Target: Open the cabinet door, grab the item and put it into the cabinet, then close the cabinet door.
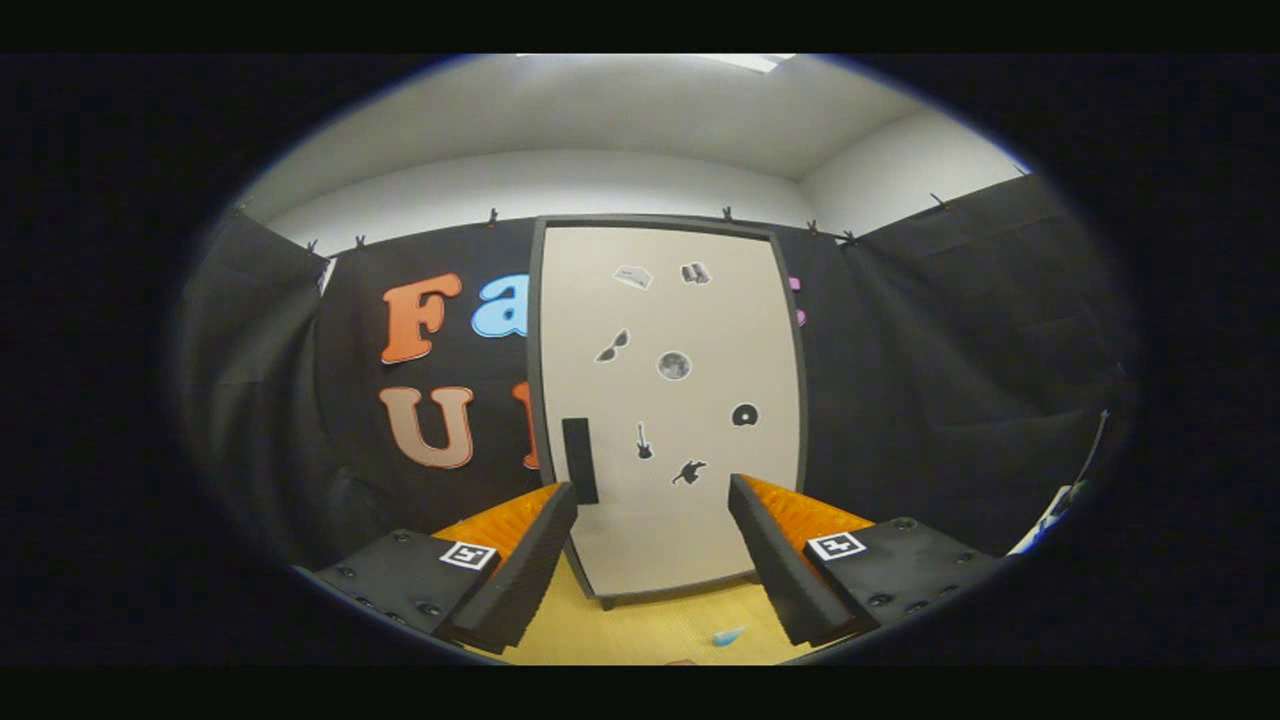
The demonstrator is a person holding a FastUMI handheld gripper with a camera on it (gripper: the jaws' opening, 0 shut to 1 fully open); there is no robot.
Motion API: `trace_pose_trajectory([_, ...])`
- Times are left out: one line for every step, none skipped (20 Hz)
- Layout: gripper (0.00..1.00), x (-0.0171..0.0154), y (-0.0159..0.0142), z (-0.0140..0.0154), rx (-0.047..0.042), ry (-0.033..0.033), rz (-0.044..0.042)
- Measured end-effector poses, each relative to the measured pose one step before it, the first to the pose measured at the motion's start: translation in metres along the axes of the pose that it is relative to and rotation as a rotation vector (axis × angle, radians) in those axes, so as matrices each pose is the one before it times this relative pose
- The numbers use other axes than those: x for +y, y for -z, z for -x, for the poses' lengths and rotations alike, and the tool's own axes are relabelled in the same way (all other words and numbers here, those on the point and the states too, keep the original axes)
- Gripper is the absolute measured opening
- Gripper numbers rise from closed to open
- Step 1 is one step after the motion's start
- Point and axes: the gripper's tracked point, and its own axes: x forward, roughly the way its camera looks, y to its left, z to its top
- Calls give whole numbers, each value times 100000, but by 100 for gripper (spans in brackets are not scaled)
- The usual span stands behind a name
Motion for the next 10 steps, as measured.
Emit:
trace_pose_trajectory([97, 707, 372, -1247, 369, -1598, 713])
trace_pose_trajectory([97, 672, 444, -1410, 458, -1767, 347])
trace_pose_trajectory([97, 707, 551, -1464, 1022, -1754, -126])
trace_pose_trajectory([98, 618, 523, -1456, 1245, -1782, -333])
trace_pose_trajectory([98, 565, 687, -1478, 2131, -1542, -227])
trace_pose_trajectory([98, 549, 460, -1534, 1767, -1634, -167])
trace_pose_trajectory([98, 310, 480, -1458, 1751, -244, 601])
trace_pose_trajectory([98, -60, 161, -1440, 535, 498, 1186])
trace_pose_trajectory([98, -72, 39, -1399, 100, 754, 1364])
trace_pose_trajectory([98, 176, 108, -1381, -197, 108, 1023])
